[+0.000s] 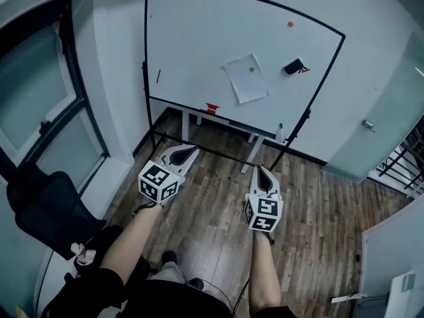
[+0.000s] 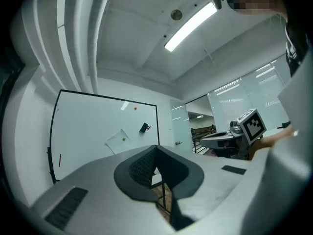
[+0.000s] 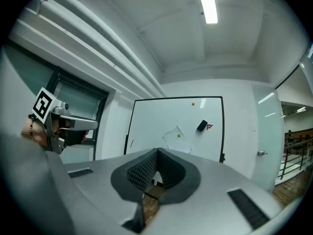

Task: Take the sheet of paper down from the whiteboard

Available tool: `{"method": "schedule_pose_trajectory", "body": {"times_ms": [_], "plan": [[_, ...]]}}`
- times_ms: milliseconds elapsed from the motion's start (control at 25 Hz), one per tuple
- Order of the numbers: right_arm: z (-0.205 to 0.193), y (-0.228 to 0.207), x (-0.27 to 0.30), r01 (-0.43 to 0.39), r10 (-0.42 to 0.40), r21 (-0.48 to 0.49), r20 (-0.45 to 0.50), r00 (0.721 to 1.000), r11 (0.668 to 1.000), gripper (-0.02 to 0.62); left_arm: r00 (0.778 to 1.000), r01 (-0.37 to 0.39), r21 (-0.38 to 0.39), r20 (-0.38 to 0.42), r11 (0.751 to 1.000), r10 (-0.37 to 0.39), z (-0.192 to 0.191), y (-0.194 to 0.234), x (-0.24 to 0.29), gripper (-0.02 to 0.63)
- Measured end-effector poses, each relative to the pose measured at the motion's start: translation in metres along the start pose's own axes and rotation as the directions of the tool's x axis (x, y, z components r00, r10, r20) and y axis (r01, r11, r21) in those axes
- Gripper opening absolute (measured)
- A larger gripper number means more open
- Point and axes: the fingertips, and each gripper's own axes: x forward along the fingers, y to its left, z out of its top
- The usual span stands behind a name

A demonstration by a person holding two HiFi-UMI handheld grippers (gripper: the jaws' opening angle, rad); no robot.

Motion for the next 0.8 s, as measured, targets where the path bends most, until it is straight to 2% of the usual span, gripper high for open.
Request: {"method": "schedule_pose_trajectory", "body": {"times_ms": [240, 440, 800], "plan": [[0.007, 0.011, 0.024, 0.028, -0.028, -0.01, 0.0, 1.0, 1.0, 0.023, 1.0, 0.019, -0.009, -0.006, 1.0, -0.019, 0.005, 0.03, 0.005, 0.018], [0.02, 0.019, 0.058, 0.078, -0.078, -0.006, 0.038, 0.996, 0.997, 0.023, 0.999, 0.046, 0.001, -0.005, 0.999, -0.046, 0.007, 0.065, 0.018, 0.018], [0.013, 0.045, 0.112, 0.107, -0.106, -0.026, 0.019, 0.994, 0.994, 0.023, 0.994, 0.112, 0.016, -0.019, 0.994, -0.111, -0.008, 0.115, 0.038, 0.019]]}}
